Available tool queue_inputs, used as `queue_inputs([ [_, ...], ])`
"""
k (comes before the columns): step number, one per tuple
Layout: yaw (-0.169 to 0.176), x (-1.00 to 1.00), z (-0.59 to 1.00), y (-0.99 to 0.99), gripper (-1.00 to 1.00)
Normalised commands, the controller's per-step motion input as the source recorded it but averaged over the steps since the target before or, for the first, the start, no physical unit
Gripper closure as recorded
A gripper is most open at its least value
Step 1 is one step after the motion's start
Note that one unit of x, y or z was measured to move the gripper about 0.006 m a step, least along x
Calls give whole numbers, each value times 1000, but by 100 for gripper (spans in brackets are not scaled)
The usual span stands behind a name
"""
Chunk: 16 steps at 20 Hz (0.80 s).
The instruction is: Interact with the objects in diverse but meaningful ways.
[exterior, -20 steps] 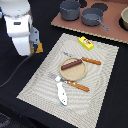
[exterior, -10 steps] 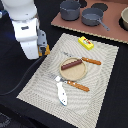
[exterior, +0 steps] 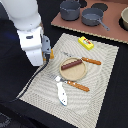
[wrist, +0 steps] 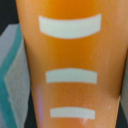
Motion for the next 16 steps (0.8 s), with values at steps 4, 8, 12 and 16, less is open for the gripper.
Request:
queue_inputs([
  [4, 5, 116, -269, 0, 100],
  [8, 0, 562, 6, 7, 100],
  [12, -6, 787, 237, 152, 100],
  [16, 0, 789, 286, 274, 100],
])
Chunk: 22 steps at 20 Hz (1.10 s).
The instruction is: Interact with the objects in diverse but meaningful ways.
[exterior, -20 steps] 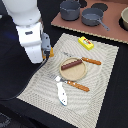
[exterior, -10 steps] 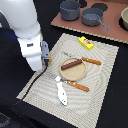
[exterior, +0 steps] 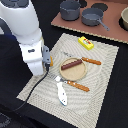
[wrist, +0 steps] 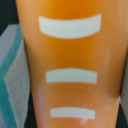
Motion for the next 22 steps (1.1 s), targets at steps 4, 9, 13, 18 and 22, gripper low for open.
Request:
queue_inputs([
  [4, 10, 431, -31, 228, 100],
  [9, 52, 60, -271, 165, 100],
  [13, 79, -166, -298, 65, 100],
  [18, 79, -314, -178, 2, 100],
  [22, 11, -565, 470, 0, 100],
])
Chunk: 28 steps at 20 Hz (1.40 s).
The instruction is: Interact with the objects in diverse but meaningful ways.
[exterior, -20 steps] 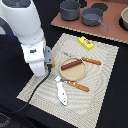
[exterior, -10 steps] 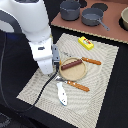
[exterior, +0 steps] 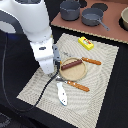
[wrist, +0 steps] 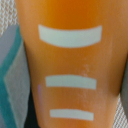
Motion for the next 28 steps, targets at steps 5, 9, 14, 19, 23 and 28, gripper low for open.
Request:
queue_inputs([
  [5, 2, -593, 581, 0, 100],
  [9, 0, -386, 529, 0, 100],
  [14, 0, 67, 285, 105, 100],
  [19, 0, 322, 162, 52, 100],
  [23, 0, 402, 76, 9, 100],
  [28, 7, 113, -23, 0, 100],
])
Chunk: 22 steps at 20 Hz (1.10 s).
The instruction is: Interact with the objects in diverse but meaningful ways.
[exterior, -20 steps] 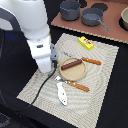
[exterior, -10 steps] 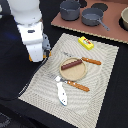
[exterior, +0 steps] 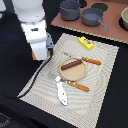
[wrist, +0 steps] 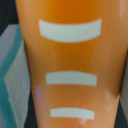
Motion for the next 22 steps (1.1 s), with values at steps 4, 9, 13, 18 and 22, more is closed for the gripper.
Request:
queue_inputs([
  [4, 4, -34, -161, 0, 100],
  [9, 1, -114, -85, 0, 100],
  [13, 0, 61, -16, -63, 100],
  [18, 0, 179, 0, -12, 100],
  [22, -6, 292, -29, -16, 100],
])
